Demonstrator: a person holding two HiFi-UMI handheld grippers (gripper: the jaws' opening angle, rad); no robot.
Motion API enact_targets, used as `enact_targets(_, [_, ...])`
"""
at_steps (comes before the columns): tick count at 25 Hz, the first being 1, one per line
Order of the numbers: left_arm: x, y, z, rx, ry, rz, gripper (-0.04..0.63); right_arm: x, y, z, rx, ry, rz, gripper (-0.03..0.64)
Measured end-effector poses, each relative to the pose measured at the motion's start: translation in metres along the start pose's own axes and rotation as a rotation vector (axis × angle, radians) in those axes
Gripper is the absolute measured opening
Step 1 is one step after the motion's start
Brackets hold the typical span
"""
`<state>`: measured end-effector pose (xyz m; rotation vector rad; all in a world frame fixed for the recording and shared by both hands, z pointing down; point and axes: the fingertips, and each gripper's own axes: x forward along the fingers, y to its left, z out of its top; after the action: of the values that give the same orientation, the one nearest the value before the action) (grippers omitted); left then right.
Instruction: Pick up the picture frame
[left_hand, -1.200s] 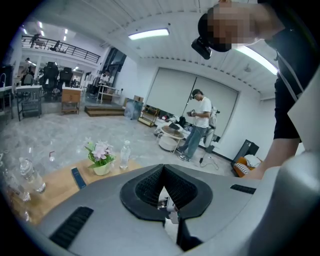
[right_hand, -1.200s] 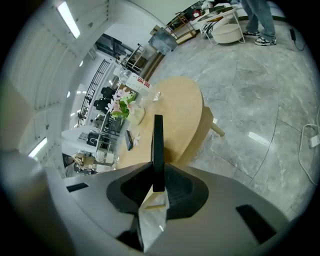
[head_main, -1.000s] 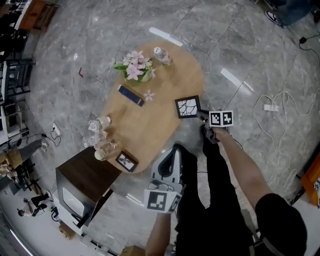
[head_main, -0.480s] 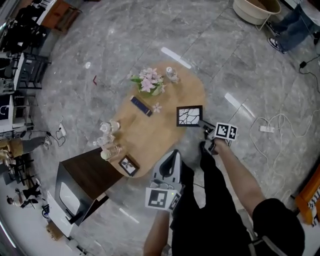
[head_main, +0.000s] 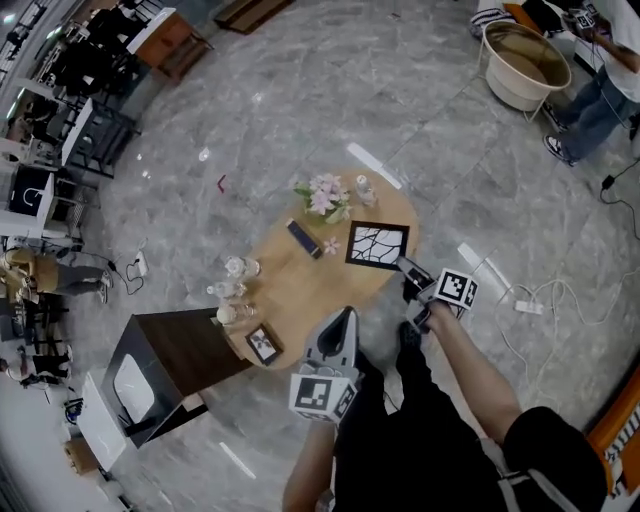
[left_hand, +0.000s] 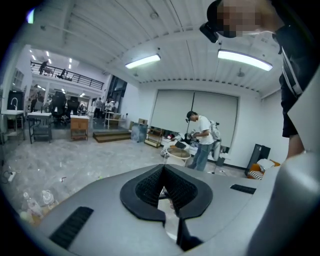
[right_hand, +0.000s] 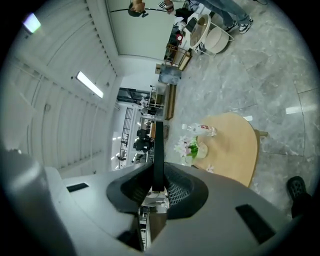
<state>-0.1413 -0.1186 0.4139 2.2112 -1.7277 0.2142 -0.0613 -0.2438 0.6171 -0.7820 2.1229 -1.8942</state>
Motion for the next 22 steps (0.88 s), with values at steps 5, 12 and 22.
enact_targets(5, [-0.009,0.004,0.014,-0.009,-0.053,0.037,0.012,-0.001,0.066,0.021,-0.091,-0.028,0.135,0.072])
enact_targets(12, [-0.025,0.007,0.033,-0.006,-0.132,0.045,0.012,-0.022,0.153,0.025,-0.076,-0.071,0.301,0.072])
enact_targets(22, [-0.032,0.015,0.051,-0.035,-0.197,0.066,0.012,-0.068,0.232,0.013,-0.02,-0.08,0.354,0.072])
